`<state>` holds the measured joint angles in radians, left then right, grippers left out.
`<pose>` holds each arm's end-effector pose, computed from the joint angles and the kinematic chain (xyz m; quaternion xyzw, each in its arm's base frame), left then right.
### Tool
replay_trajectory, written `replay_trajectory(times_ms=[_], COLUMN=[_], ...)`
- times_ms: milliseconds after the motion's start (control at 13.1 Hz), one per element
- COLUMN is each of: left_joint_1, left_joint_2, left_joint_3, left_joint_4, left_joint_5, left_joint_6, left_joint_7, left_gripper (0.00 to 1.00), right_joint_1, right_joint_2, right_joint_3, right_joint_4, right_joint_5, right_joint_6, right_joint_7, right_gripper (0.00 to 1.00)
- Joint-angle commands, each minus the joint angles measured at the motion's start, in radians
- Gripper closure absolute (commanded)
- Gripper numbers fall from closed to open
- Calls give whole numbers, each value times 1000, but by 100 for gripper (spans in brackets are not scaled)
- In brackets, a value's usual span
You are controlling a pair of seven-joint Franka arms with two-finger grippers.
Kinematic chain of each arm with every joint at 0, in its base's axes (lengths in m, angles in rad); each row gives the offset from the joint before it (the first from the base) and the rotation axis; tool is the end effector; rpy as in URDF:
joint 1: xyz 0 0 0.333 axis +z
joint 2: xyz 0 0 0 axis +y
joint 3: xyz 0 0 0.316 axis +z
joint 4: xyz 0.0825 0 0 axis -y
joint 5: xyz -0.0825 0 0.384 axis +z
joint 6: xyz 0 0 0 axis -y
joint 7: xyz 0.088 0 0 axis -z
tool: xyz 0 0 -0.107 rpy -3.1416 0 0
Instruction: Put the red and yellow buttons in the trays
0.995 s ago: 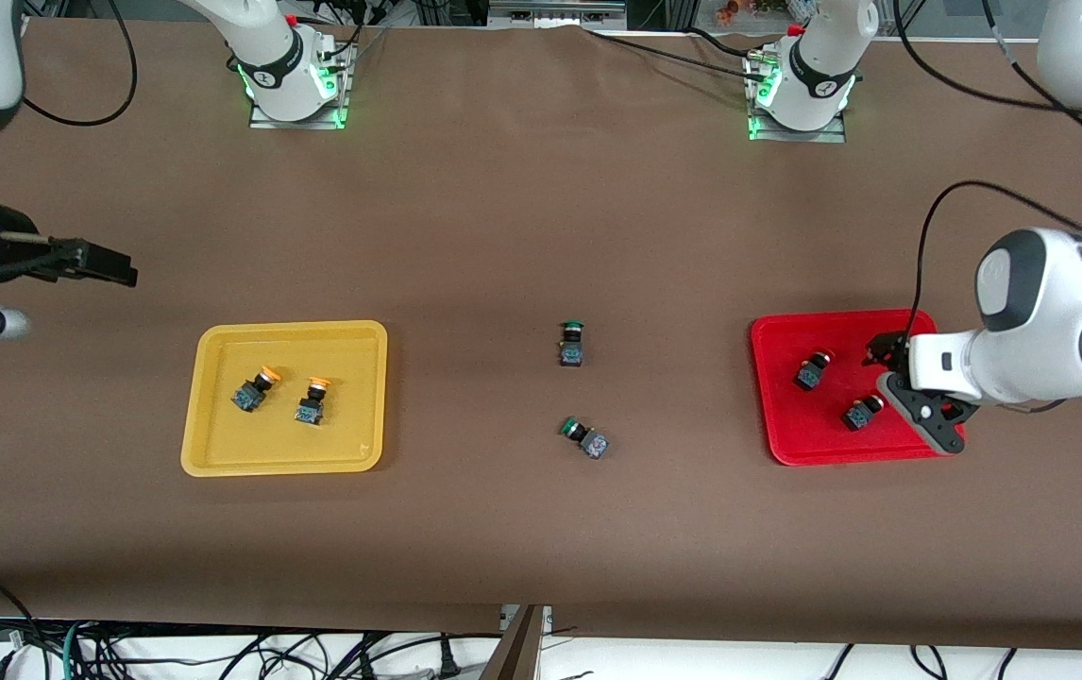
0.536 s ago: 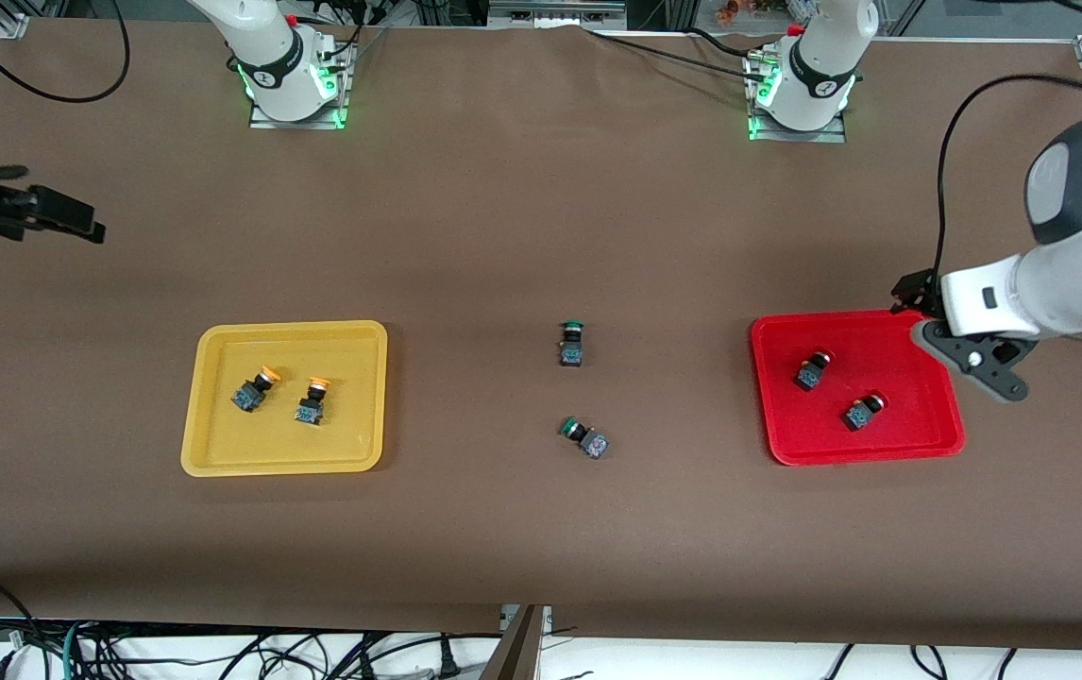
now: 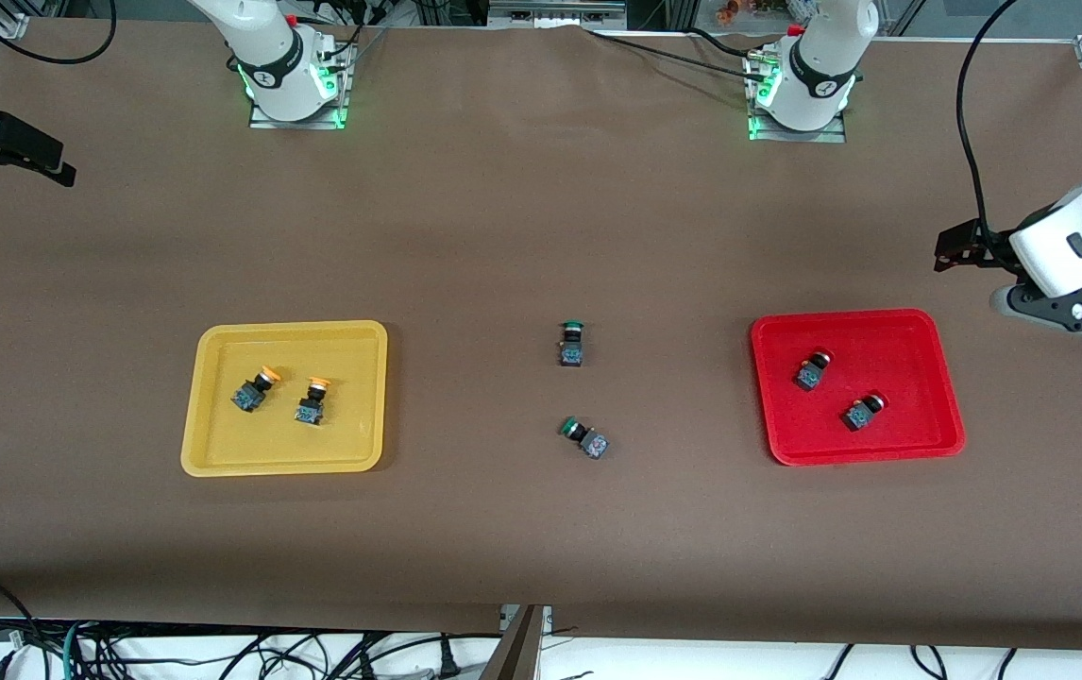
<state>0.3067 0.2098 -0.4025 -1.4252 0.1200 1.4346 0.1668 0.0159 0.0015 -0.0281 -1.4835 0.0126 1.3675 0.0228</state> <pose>0.5968 -0.0190 0.5689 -0.9874 0.1275 0.0925 0.0156 0.5333 -0.0049 0.6474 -0.9981 0.0166 0.0587 0.0059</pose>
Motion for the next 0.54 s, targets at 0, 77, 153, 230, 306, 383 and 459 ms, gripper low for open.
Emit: replay_trajectory(times_ms=[0,77,153,230,306,383,459], left_joint_1=[-90,-151,-199,-239,-282,-316,-319], left_joint_2=[-45,-68,-81,-124,-183,-240,-272], left_joint_3=[80,167,232,304,362,413,425], left_joint_4=[-6,-11,-26,-67,-151,-235,-288], left_joint_5=[3,-5,-20,-38,-54,-54,-56], left_joint_6=[-17,-14,-8,22,96,183,223], left_joint_7=[-38,-68,-116,-188,-255,-289,-290], left_gripper=[0,0,0,0,0,0,0], right_joint_1=[-14,-13,-14,-14,-14,-14,-17], right_joint_2=[-6,9,15,17,18,26,28], right_joint_3=[22,17,13,13,13,13,13], right_joint_4=[-15,-8,3,8,8,9,9], right_joint_5=[-20,-20,-20,-26,-29,-28,-28], right_joint_6=[-2,-2,-5,-4,-4,-4,-4], right_joint_7=[-3,-7,-14,-14,-15,-17,-15], right_gripper=[0,0,0,0,0,0,0])
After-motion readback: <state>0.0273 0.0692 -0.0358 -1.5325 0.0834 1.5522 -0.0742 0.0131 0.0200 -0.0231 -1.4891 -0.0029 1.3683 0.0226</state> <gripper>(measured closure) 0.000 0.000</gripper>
